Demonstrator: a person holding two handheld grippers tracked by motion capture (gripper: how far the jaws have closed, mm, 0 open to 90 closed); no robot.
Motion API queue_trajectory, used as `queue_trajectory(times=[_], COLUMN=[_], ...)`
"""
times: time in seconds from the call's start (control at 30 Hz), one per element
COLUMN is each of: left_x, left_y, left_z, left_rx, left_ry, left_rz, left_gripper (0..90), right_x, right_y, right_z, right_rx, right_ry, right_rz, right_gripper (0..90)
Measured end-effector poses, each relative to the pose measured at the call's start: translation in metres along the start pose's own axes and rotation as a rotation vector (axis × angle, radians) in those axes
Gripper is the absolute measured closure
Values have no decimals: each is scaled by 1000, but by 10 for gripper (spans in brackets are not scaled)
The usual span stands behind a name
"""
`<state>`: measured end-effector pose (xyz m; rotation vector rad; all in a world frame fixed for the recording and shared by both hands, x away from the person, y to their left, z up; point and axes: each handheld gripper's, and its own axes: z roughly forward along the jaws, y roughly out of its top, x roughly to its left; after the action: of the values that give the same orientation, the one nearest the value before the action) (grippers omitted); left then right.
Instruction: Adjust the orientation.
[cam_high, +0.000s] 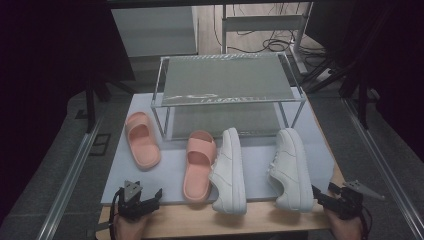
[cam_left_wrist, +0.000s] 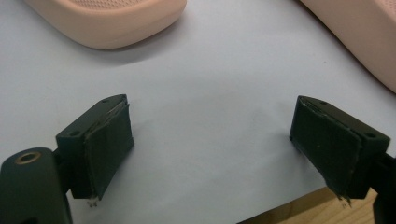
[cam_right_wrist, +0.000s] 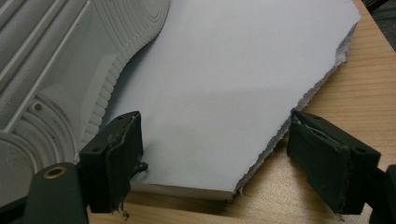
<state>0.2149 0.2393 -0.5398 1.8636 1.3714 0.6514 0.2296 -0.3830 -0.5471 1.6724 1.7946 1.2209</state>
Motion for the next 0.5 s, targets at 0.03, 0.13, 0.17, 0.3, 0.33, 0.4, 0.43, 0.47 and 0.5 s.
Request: queue_trajectory(times=[0.03,0.13,0.17,0.3,0.33,0.4,0.43,0.47,0.5], left_x=[0,0,0,0,0,0,0,0,0], left_y=[0,0,0,0,0,0,0,0,0], left_z=[0,0,0,0,0,0,0,0,0], left_rx=[0,0,1,0,0,0,0,-1,-1], left_ry=[0,2,3,2,2,2,1,1,1], left_rz=[0,1,1,2,2,1,1,0,0], left_gripper=[125,125,126,129,129,129,128,128,126], right_x=[0,0,0,0,0,0,0,0,0], right_y=[0,0,0,0,0,0,0,0,0], right_z=[0,0,0,0,0,0,0,0,0], right_rx=[0,-2,-2,-3,-3,-3,-2,-2,-2], right_ry=[0,-1,0,0,0,0,-1,-1,0], right_rz=[0,0,3,5,5,5,7,7,7], right_gripper=[184,185,185,185,185,185,185,185,185])
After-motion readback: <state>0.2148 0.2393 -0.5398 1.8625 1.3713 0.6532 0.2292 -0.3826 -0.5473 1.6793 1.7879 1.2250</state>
